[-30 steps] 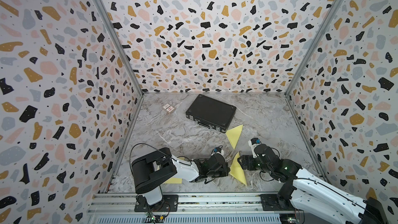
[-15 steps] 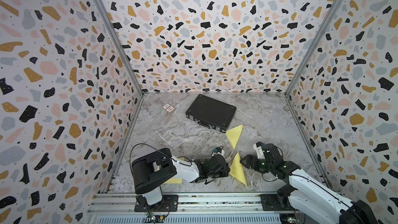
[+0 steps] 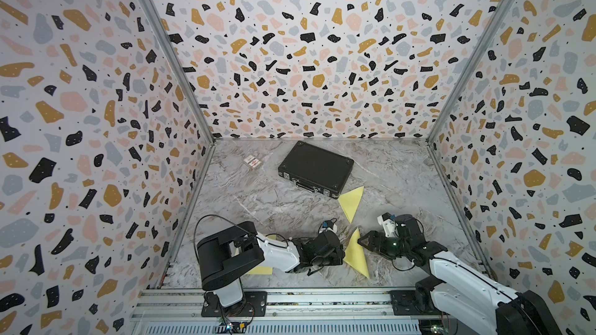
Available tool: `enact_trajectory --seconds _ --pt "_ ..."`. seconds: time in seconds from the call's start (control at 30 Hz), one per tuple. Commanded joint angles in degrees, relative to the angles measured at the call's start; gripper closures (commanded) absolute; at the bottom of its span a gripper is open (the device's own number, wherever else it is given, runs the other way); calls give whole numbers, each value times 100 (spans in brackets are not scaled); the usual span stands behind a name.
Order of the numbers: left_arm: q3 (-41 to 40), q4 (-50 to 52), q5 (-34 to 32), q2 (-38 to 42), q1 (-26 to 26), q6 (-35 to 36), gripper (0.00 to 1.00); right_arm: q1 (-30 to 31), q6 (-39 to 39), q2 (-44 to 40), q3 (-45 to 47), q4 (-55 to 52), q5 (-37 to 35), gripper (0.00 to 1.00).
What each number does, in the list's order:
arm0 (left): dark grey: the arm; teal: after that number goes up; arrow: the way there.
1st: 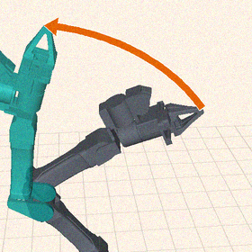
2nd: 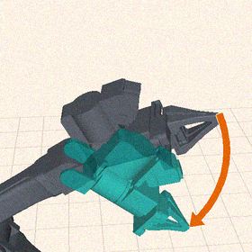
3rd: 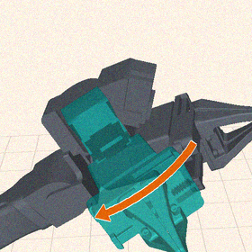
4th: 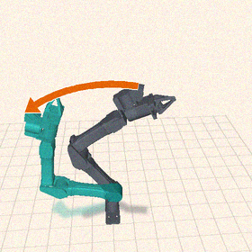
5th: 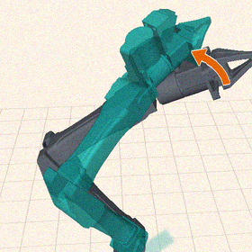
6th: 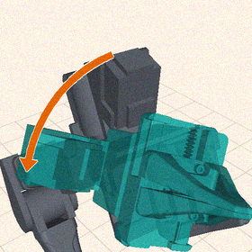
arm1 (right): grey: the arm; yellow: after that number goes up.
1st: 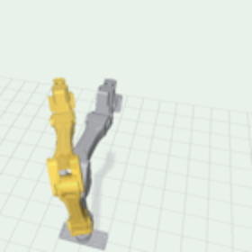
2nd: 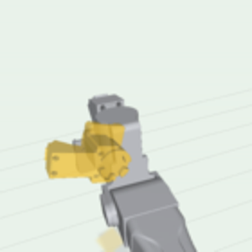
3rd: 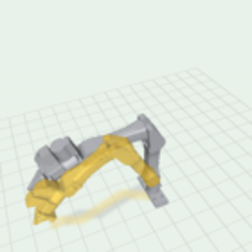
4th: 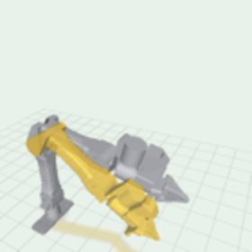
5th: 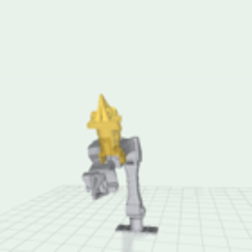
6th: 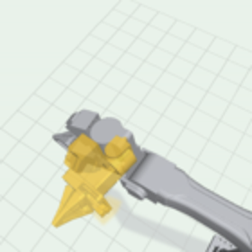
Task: Fold the square paper diagonally
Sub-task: Fold the paper at the center of the board.
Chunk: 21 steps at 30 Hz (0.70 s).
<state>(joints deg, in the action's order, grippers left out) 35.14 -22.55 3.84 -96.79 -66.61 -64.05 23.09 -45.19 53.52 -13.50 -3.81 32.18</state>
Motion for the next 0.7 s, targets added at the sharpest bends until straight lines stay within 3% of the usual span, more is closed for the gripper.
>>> enact_trajectory --seconds 0.0,0.67 --pt "-182 1024 4 -332 -54 117 100 -24 -56 96 60 377 260 17" --pt "-385 853 -50 -312 -80 112 100 -25 19 1576 218 1655 742 23"
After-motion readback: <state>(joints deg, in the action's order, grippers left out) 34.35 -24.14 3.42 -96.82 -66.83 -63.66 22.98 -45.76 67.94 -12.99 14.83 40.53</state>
